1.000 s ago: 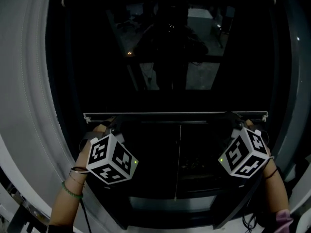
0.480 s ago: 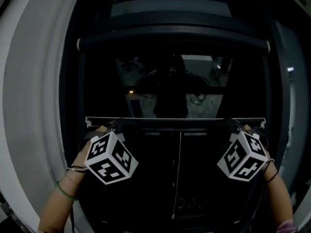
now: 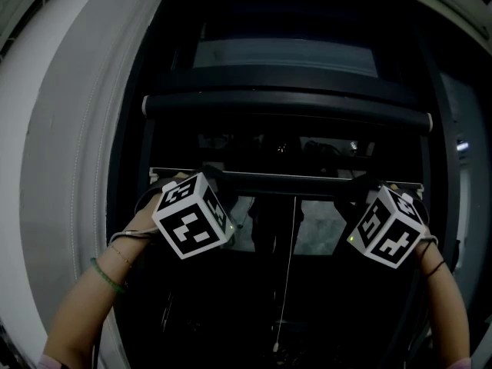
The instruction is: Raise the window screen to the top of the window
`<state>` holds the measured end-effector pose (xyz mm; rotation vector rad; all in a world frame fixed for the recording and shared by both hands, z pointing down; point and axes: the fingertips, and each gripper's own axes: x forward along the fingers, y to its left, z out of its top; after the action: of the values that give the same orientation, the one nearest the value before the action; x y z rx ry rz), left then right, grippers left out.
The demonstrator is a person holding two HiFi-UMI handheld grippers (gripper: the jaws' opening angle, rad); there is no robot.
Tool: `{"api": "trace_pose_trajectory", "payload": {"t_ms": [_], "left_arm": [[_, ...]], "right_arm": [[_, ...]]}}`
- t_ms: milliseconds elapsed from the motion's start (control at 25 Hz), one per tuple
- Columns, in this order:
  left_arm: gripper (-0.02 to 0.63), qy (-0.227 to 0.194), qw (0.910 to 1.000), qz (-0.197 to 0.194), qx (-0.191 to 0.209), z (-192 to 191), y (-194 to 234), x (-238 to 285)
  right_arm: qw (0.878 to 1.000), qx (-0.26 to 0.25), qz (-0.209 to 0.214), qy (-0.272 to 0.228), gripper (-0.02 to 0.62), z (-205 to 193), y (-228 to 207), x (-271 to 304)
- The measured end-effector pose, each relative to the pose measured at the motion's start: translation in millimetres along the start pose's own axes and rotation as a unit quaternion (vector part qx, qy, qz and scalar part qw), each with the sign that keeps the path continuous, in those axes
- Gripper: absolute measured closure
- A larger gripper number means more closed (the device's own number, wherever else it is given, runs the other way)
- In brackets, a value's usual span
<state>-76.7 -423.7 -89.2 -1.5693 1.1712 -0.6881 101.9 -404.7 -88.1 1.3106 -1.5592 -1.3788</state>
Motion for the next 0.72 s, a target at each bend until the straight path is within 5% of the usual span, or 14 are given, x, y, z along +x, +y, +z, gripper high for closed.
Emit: {"api": "trace_pose_trajectory", "payload": {"t_ms": [720], "left_arm": [[0.549,0.012,0.9960,0.087,-0.018,41,119,14]], "right_arm": [[0.997,0.029,-0.077,0.000,0.551,29,-119,16]]}}
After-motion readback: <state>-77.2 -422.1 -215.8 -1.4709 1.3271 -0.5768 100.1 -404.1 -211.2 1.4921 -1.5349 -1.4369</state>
